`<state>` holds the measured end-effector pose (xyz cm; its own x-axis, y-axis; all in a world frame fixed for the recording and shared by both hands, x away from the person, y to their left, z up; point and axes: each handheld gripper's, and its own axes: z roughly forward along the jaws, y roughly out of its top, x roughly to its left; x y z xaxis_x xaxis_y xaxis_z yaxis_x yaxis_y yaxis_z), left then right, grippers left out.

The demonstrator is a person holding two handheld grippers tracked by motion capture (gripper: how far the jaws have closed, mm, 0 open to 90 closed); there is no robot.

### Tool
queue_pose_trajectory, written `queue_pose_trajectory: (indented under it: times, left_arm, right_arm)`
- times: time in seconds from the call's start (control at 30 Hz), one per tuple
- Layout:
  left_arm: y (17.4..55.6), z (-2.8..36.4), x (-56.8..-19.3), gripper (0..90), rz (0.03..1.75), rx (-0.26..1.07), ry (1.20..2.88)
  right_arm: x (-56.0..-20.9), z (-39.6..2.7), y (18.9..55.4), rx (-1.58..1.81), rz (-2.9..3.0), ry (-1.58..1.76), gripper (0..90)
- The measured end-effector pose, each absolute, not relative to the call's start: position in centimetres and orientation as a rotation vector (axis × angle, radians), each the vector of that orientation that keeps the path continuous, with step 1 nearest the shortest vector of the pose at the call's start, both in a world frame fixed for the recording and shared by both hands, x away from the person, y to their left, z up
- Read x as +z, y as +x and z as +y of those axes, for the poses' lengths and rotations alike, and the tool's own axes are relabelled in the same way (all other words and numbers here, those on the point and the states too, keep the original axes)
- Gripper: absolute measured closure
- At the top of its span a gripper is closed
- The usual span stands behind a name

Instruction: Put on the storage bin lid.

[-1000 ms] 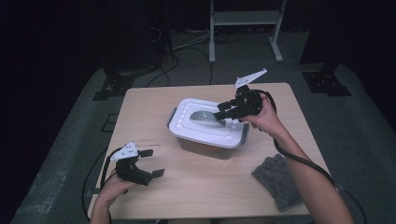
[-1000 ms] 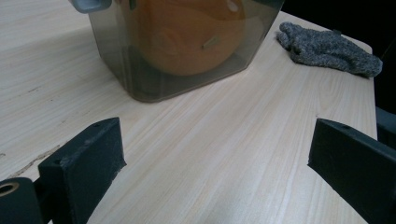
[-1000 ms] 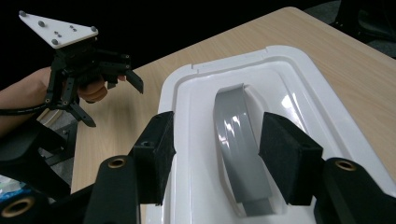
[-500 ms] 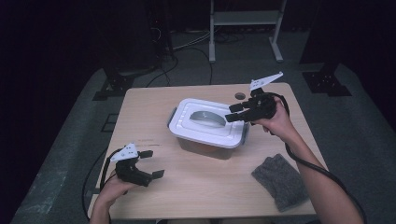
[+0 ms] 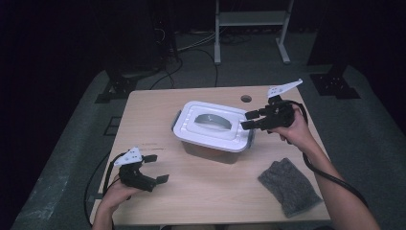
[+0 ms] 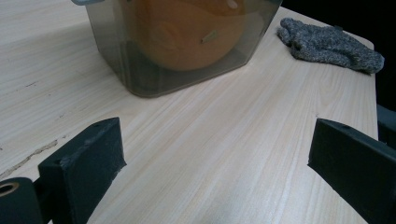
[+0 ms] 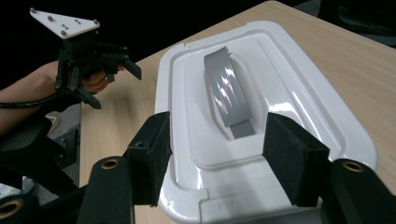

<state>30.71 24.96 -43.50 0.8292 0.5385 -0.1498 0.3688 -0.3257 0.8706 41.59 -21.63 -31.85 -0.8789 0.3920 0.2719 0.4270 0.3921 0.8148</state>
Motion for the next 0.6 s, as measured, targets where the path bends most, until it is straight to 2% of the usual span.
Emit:
queue_pose_trajectory:
  times: [0.6]
  left_arm:
    - [30.8,24.8,-43.8,2.8,0.679,0.194,1.962]
  right_arm:
    - [-33.7,-25.8,39.6,-1.546,-2.553,-0.867,40.3]
